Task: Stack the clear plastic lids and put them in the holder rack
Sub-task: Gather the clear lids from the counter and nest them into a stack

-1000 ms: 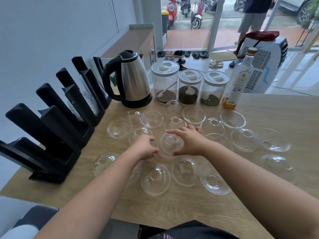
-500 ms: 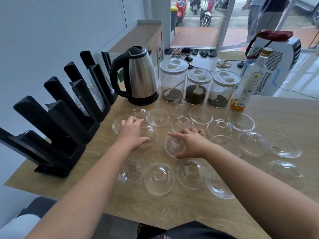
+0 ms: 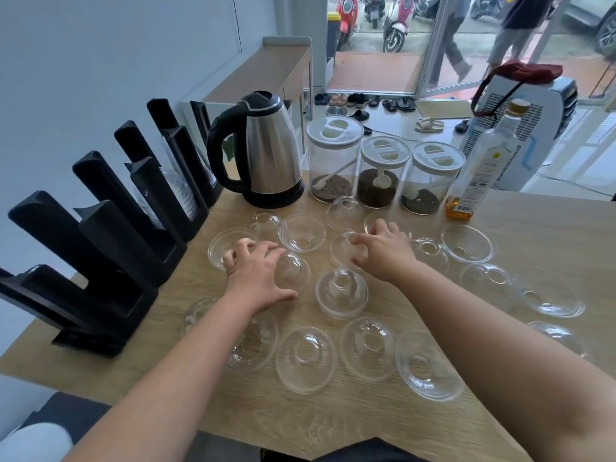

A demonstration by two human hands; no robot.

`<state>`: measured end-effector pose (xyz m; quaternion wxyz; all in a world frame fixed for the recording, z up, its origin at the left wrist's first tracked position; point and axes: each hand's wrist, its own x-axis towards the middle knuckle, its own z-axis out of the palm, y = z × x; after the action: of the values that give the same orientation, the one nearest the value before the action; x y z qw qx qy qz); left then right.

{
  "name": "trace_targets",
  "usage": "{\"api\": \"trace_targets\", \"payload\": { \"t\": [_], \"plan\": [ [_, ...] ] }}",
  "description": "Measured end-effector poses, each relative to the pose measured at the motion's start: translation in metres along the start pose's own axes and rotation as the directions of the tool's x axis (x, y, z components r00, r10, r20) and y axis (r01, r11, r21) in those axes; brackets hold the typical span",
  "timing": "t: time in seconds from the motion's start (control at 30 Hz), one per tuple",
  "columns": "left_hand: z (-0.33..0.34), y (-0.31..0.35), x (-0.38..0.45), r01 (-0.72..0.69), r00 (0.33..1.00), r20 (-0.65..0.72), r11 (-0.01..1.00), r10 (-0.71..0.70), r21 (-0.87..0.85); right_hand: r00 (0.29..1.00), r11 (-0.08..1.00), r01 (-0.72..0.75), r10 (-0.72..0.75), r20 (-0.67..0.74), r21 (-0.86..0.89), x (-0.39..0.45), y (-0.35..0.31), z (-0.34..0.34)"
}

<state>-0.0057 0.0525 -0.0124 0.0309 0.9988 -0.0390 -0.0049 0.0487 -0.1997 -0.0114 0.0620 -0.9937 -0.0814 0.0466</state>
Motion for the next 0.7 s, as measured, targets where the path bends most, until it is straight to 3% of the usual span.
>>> {"api": "trace_targets", "payload": {
  "t": [0.27,0.47,0.7],
  "plan": [
    [-0.012,0.000,-0.001,0.003,0.999,-0.044,1.000,-0.004,-0.030,0.999,0.949,-0.029,0.040,-0.029,0.315,-0.002,-0.004,-0.009],
    [-0.036,0.017,-0.006,-0.020,0.993,-0.120,0.982,-0.003,-0.188,0.994,0.789,-0.053,0.102,-0.046,0.613,-0.011,0.001,-0.030],
    [-0.011,0.069,-0.008,-0.176,0.981,0.044,0.962,0.189,-0.209,0.977,0.614,-0.051,0.193,-0.087,0.787,-0.029,0.029,-0.042]
  ]
}}
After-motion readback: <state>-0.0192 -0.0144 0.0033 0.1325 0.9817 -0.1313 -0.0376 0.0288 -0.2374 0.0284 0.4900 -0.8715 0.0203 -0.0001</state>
